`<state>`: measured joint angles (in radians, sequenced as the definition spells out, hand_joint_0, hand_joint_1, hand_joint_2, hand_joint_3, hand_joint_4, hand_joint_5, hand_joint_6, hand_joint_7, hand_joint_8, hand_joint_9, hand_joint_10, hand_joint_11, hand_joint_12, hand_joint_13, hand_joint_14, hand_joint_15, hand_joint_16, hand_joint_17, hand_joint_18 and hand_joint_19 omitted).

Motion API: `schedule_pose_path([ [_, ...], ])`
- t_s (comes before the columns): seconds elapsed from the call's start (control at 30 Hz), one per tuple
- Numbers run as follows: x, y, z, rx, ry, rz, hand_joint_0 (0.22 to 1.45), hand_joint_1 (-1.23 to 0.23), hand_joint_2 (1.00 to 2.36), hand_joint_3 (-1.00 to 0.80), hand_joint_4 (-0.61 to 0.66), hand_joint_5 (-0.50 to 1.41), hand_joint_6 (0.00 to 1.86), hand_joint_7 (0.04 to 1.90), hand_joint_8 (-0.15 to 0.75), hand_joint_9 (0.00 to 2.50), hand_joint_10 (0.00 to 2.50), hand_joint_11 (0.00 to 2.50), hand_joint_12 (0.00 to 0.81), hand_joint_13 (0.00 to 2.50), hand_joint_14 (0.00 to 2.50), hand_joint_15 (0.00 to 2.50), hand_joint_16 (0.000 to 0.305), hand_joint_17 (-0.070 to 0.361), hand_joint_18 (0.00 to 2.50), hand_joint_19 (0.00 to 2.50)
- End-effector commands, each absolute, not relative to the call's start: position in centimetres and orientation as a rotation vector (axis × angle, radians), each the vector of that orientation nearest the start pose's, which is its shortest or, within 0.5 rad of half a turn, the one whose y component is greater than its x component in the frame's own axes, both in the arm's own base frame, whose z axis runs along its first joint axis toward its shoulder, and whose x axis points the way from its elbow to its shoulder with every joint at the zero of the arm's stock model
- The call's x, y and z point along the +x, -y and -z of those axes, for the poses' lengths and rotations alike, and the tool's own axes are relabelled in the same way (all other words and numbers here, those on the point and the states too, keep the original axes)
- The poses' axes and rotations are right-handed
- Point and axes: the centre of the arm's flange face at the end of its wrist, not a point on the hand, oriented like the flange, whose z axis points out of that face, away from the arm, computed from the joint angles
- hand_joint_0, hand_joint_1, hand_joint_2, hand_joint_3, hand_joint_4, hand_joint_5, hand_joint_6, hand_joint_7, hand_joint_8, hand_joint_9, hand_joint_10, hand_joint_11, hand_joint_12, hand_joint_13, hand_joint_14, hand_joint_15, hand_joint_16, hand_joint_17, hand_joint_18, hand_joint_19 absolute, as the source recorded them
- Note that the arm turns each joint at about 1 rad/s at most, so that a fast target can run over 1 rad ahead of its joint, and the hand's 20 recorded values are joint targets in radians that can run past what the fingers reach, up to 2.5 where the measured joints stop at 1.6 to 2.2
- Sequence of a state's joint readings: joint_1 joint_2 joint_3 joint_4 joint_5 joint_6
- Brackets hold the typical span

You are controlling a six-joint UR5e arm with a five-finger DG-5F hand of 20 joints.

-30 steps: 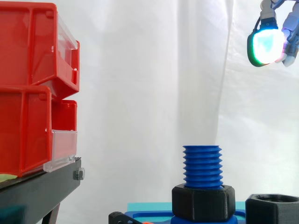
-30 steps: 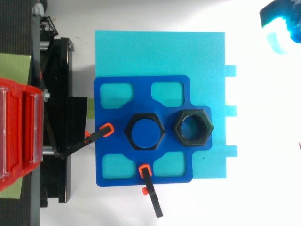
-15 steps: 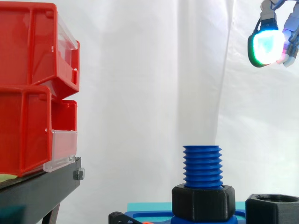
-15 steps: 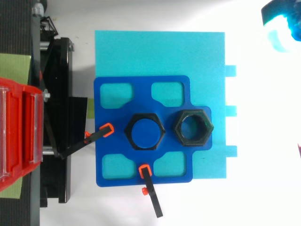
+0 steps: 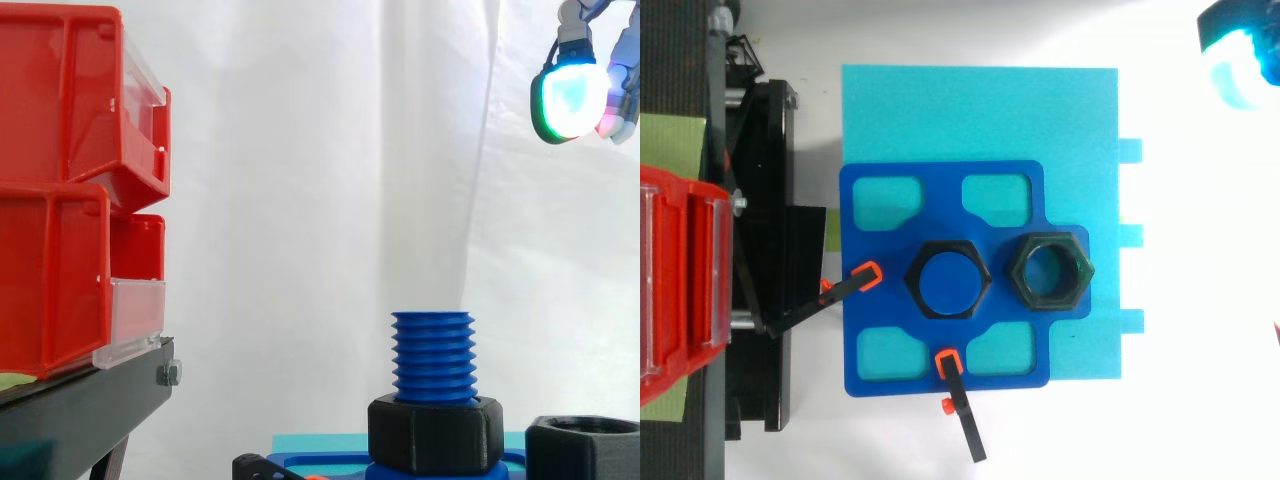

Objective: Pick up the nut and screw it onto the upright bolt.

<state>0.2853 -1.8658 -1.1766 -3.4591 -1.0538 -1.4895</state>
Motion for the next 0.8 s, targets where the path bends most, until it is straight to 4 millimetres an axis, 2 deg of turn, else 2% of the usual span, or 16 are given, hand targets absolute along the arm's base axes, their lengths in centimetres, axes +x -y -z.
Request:
schedule_pose_path([
  [0.0,60.52,1.27,-49.13,0.188,-1.755,0.197,0.50,-0.52,1.00,-0.46,0.28,-0.17,0.50,0.90,0.316,0.89,0.01,0.22,0.331,0.94,0.01,0.16,0.048,0.109,0.92,0.24],
  [0.07,60.47,1.28,-49.22,0.189,-1.754,0.196,0.54,-0.39,1.01,-0.34,0.26,-0.17,0.50,0.90,0.304,0.87,0.01,0.22,0.327,0.90,0.01,0.18,0.048,0.107,0.88,0.27],
  [0.17,60.47,1.28,-49.22,0.189,-1.754,0.196,0.54,-0.34,1.01,-0.34,0.25,-0.17,0.50,0.89,0.300,0.86,0.01,0.22,0.328,0.89,0.01,0.18,0.048,0.108,0.86,0.28],
  [0.4,60.47,1.28,-49.22,0.189,-1.754,0.196,0.54,-0.36,1.01,-0.34,0.27,-0.17,0.50,0.89,0.302,0.86,0.01,0.22,0.327,0.89,0.01,0.18,0.048,0.108,0.86,0.28],
  [0.63,60.47,1.28,-49.22,0.189,-1.754,0.196,0.53,-0.28,1.01,-0.40,0.24,-0.18,0.50,0.89,0.309,0.86,0.01,0.22,0.333,0.88,0.01,0.18,0.049,0.111,0.86,0.28],
  [0.77,60.47,1.28,-49.22,0.189,-1.754,0.196,0.51,-0.27,1.01,-0.44,0.25,-0.18,0.50,0.88,0.320,0.84,0.01,0.18,0.371,0.73,0.00,0.11,0.053,0.119,0.76,0.26],
])
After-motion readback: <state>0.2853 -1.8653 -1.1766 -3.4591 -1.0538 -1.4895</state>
